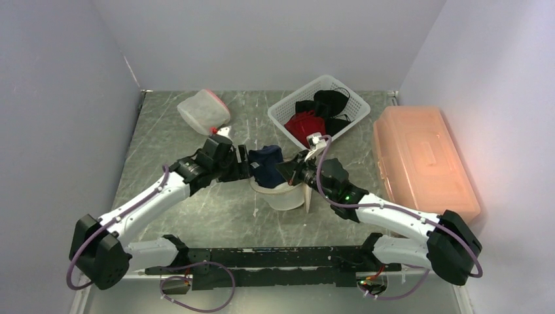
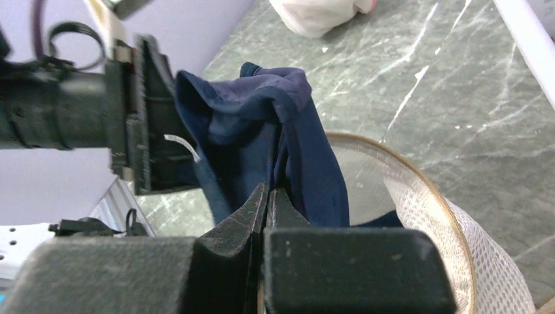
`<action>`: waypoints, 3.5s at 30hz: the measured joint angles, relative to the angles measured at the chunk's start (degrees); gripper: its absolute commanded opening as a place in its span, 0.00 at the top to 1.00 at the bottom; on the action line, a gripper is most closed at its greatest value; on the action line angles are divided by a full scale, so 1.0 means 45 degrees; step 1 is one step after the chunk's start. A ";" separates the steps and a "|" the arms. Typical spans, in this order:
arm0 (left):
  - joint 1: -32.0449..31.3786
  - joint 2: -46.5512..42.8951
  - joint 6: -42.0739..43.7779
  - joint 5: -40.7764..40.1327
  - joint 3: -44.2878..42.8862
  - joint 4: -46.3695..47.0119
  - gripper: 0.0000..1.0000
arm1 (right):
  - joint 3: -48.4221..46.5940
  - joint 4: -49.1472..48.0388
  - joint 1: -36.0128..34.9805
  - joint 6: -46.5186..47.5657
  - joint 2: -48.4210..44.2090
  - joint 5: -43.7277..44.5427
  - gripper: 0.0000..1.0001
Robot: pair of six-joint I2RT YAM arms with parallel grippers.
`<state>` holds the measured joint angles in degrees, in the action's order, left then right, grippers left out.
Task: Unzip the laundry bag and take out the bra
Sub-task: Pick up the bra from the laundry bag.
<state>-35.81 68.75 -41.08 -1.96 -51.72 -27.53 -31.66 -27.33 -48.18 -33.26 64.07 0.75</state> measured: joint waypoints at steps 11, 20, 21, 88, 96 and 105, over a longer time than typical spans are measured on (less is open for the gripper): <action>0.0131 -0.2492 0.1166 -0.1982 -0.0826 -0.1763 0.06 | 0.0894 -0.0049 0.0107 0.0117 -0.0340 -0.0049 1.00; 0.0515 -0.3055 0.3667 0.2312 -0.1486 -0.0058 0.06 | 0.1851 -0.0452 0.0272 0.0384 -0.0869 -0.0432 1.00; 0.0539 -0.2817 0.3701 0.3026 -0.1486 0.0228 0.06 | 0.1953 -0.0520 0.0291 0.0393 -0.0908 -0.0520 1.00; 0.1001 -0.0403 0.3721 0.8106 -0.1763 0.3784 0.97 | 0.0719 0.5115 0.0534 0.0845 -0.7140 0.2249 0.08; 0.1001 -0.0680 0.3949 0.7771 -0.2249 0.3313 0.97 | 0.0991 0.5304 0.0646 0.0452 -0.7329 0.2754 0.07; 0.1001 -0.1705 0.4959 0.6975 -0.4512 0.2273 0.97 | 0.0364 0.5391 0.0845 0.1287 -0.7616 0.1904 0.07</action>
<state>-31.31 61.08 -18.76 29.43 -72.03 -17.30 -30.02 -3.07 -44.38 -27.46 29.80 9.32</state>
